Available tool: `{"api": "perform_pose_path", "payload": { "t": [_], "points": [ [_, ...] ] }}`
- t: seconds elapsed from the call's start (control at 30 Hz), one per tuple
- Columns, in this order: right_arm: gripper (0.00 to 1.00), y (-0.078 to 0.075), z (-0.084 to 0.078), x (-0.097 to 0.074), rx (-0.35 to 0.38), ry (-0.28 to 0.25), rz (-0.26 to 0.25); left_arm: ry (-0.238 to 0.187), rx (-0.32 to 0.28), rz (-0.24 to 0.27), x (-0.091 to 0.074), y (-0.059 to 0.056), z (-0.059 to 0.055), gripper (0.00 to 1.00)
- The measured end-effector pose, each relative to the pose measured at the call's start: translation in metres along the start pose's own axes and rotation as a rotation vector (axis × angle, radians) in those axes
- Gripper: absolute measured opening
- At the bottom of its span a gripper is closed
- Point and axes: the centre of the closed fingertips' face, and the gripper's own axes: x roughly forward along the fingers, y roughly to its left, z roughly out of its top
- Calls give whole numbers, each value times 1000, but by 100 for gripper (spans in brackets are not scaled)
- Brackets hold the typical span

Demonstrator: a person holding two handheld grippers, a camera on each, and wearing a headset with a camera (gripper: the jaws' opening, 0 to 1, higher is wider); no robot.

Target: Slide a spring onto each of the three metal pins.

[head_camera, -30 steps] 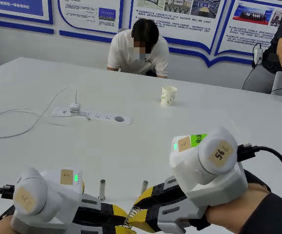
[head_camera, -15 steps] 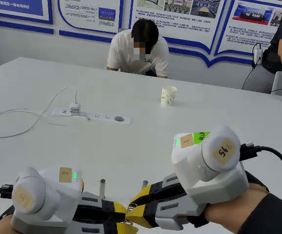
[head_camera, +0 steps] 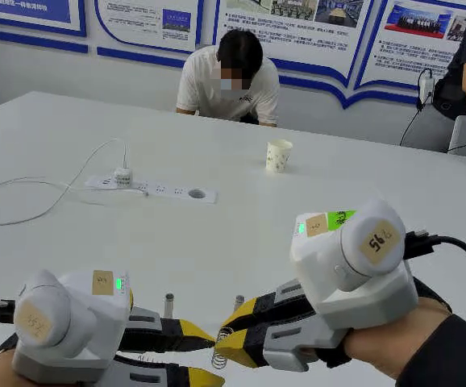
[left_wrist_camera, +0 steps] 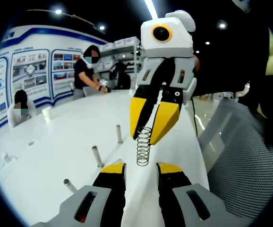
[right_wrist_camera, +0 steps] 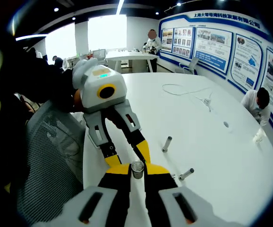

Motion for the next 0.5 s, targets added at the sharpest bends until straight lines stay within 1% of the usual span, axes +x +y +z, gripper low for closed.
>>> {"api": "perform_pose_path", "payload": {
  "t": [0.23, 0.5],
  "points": [
    [12, -7, -3, -6, 11, 3, -17, -5, -6, 16, -10, 4, 1, 31],
    [12, -23, -11, -21, 42, -4, -63, -3, -15, 39, -21, 9, -2, 34]
  ]
}}
